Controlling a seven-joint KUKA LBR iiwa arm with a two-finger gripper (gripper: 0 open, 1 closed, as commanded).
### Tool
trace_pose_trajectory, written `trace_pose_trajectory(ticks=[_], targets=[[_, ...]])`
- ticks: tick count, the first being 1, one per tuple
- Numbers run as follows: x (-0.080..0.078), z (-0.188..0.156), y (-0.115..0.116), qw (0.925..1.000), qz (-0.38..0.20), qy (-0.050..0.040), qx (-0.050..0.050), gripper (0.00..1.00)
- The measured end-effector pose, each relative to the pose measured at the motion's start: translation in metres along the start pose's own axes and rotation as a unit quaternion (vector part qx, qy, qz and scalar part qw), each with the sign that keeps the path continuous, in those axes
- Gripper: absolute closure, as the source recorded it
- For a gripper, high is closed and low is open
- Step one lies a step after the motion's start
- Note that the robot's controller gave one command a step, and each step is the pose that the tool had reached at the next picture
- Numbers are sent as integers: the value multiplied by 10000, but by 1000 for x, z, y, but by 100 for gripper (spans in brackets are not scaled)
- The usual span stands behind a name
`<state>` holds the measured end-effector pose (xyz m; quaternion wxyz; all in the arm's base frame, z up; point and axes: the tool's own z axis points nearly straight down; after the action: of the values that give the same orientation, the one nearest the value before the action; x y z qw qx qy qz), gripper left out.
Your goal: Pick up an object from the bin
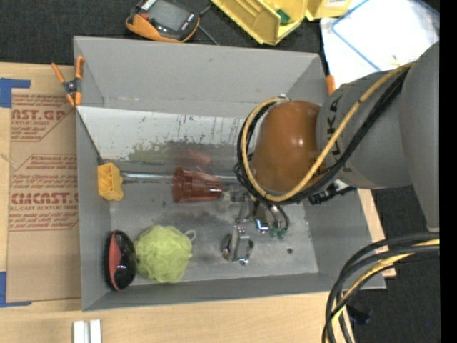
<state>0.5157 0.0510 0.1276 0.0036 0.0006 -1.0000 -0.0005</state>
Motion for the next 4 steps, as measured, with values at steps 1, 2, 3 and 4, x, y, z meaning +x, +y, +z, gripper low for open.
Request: trace_pose_trajectory(ticks=[1,2,3,4], targets=[[-2,-4,0,10000,7,-37,-2,0],[32,58,-47,9842,1772,-15,-5,0],[19,-8,-48,9976,-686,-63,-5,0],[36,29,-23,9810,1941,3,-7,0]])
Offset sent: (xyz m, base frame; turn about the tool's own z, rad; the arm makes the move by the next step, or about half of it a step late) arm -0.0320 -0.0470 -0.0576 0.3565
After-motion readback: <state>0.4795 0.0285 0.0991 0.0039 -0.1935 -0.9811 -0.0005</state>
